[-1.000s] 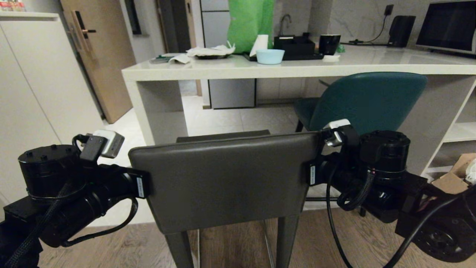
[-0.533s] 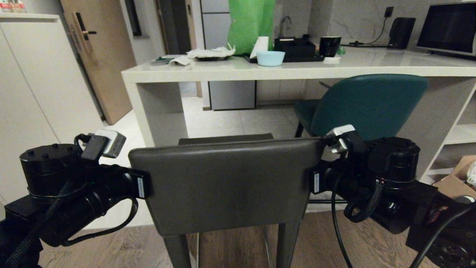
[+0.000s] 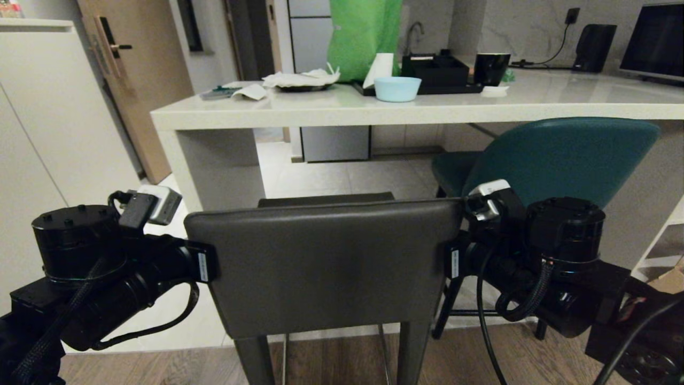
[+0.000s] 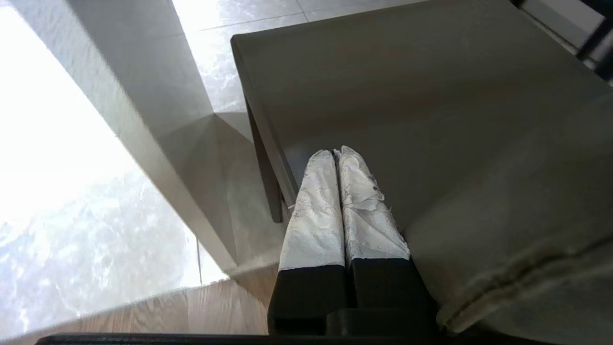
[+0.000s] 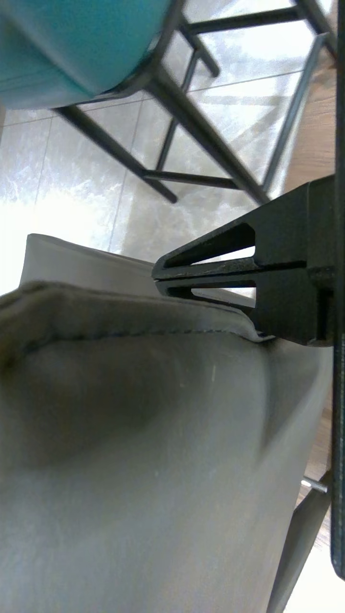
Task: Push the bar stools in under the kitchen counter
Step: Push the gray chair back under the dining table
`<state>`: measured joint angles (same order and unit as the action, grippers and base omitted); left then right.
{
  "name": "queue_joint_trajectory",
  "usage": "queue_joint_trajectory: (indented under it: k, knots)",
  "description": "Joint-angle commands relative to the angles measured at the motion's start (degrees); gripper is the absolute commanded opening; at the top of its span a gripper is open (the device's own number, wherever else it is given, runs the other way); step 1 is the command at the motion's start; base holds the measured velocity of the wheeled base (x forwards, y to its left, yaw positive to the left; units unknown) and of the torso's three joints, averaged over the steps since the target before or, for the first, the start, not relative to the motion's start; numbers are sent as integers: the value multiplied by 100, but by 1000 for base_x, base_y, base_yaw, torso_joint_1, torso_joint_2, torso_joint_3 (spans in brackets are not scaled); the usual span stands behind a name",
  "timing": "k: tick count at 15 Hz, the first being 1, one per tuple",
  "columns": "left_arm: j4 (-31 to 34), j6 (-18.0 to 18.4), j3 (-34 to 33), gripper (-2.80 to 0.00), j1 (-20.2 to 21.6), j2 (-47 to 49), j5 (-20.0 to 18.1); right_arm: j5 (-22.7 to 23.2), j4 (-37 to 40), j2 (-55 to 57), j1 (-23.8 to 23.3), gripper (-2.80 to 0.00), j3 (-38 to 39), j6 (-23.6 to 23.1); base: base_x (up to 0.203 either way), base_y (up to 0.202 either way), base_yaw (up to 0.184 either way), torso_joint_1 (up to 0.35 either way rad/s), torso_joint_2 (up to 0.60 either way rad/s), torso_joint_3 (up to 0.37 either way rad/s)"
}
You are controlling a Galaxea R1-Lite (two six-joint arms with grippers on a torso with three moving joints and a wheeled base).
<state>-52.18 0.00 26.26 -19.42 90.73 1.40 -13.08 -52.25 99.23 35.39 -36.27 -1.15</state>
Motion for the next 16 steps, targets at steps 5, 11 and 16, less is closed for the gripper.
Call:
queue_joint_trajectory:
  k: [5,11,16]
  knots:
    - [-38,0,57,-280,0,-3,0,-19,-31,8,3,-280,-12,0,188,0,1,6,3,1]
    - [-38,-8,1,-280,-35,-57,0,-19,-40,9,12,-280,-12,0,193,0,1,2,3,3]
    - [-48,-14,-100,-280,-191,-91,338,-19,-40,8,12,-280,6,9,158,0,2,2,2,2]
